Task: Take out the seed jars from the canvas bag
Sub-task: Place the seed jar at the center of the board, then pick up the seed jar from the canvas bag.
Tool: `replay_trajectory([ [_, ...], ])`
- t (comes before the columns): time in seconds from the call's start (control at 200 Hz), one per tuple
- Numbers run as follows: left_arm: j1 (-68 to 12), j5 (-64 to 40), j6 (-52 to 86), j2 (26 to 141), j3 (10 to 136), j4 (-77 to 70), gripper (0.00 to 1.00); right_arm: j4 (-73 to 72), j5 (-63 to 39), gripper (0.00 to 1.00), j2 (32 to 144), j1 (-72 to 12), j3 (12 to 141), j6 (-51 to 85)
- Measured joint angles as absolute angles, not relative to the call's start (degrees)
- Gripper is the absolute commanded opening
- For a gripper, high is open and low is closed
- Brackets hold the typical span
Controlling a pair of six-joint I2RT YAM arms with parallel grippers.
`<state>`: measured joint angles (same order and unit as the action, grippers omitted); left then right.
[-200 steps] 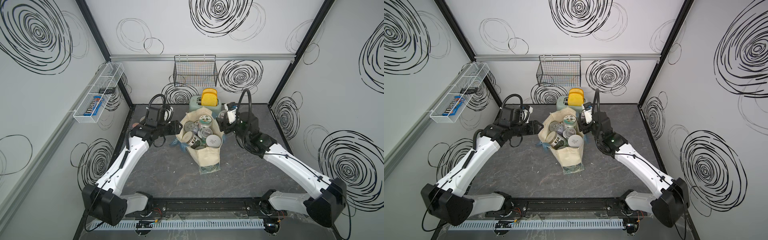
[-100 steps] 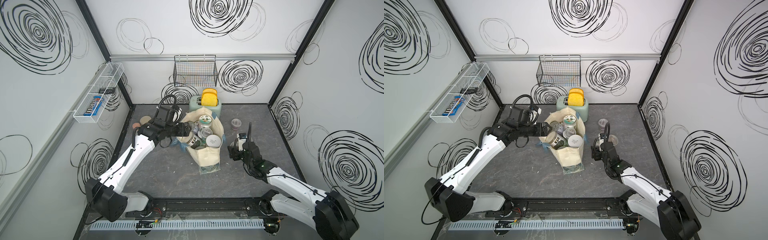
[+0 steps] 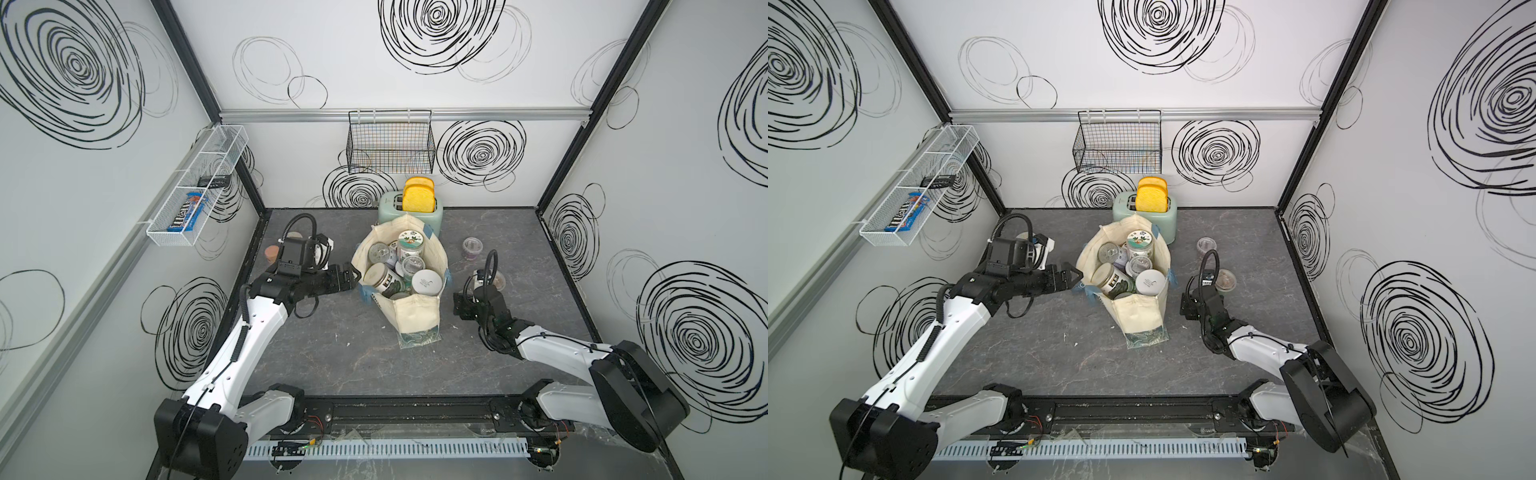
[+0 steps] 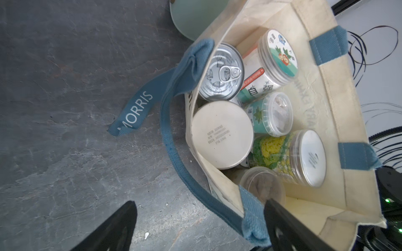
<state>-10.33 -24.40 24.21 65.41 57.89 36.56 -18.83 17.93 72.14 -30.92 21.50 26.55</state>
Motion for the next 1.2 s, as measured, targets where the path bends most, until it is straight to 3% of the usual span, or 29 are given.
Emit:
replay_trajectory([
  [0.295, -11.18, -30.28, 27.46, 65.58, 55.70, 32.25, 0.99, -16.97, 18.28, 0.99, 70.50, -30.85, 20.53, 27.70],
  [0.475, -11.46, -31.51, 28.64, 65.91, 53.23, 30.61, 0.80, -4.12, 16.58, 0.97, 64.31, -29.91, 30.33, 27.22],
  [0.605, -11.90, -32.18, 29.58, 66.02, 51.94, 29.58, 0.61, 2.13, 11.53, 1.00, 58.46, -29.54, 38.74, 24.27],
  [0.77, -12.88, -33.15, 30.61, 66.17, 51.83, 27.46, 0.29, 11.94, 1.80, 0.91, 57.74, -29.82, 53.08, 20.49],
  [0.885, -13.61, -33.26, 30.81, 66.85, 51.86, 26.41, 0.13, 17.74, -2.85, 0.83, 62.02, -33.15, 65.87, 18.31],
  [1.041, -14.28, -32.84, 30.89, 67.51, 52.18, 26.39, 0.00, 22.02, -4.21, 0.73, 72.66, -41.54, 80.44, 14.83],
  [1.196, -15.16, -31.97, 30.89, 67.53, 52.93, 26.76, 0.00, 28.21, -3.46, 0.69, 84.75, -43.66, 89.23, 13.15],
])
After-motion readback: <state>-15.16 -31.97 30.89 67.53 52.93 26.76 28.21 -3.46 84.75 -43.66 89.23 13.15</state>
